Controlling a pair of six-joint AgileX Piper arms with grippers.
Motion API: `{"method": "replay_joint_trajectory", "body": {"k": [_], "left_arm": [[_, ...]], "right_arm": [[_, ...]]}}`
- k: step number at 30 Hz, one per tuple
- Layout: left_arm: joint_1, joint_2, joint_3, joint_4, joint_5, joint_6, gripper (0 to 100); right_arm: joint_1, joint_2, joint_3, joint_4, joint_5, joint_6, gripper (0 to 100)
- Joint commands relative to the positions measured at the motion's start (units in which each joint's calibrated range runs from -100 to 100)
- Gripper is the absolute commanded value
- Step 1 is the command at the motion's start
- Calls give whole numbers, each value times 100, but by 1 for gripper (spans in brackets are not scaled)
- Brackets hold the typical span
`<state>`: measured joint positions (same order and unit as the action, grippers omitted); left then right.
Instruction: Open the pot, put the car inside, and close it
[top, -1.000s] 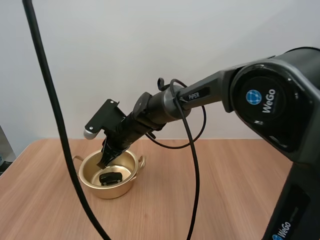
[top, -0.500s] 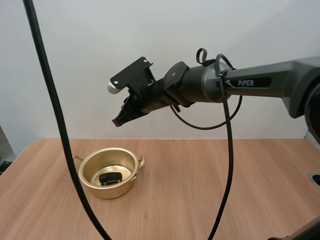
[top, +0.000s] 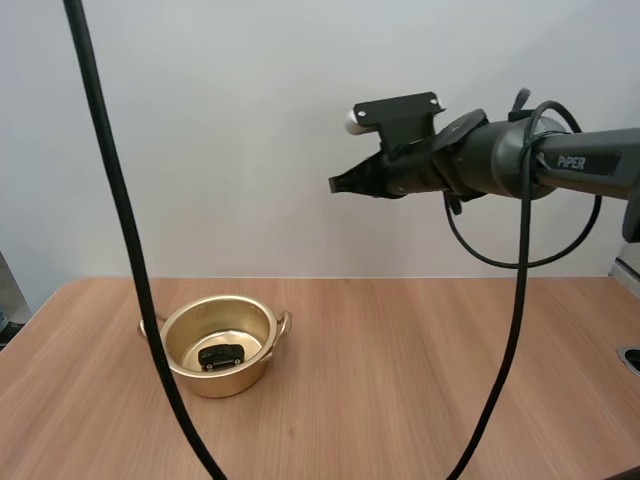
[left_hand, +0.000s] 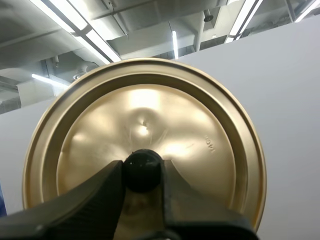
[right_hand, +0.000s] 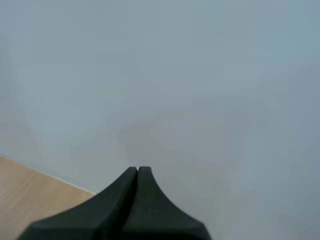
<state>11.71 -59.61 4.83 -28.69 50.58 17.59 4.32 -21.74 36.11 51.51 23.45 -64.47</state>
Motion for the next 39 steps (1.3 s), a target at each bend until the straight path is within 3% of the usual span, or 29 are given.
{"method": "replay_joint_trajectory", "body": {"k": [1,14,19,33,39], "left_arm": [[1,114,35,-52,290,5,0],[1,127,2200,-157,-5,343,0],[1,127,2864,-409,-663,568,0],[1,127,3011,-1311,-913,1011,0],[1,127,3011,-1395,-626,1069,0]], "right_arm": [[-734,-132,363,6,-101,-58,0],[-824,-456,1551,-30,-533,-415,0],[-824,-703,1767,-30,-777,-415,0],[-824,-886,1801,-30,-759,-415,0],[-824,-886,1801,-30,-759,-415,0]]}}
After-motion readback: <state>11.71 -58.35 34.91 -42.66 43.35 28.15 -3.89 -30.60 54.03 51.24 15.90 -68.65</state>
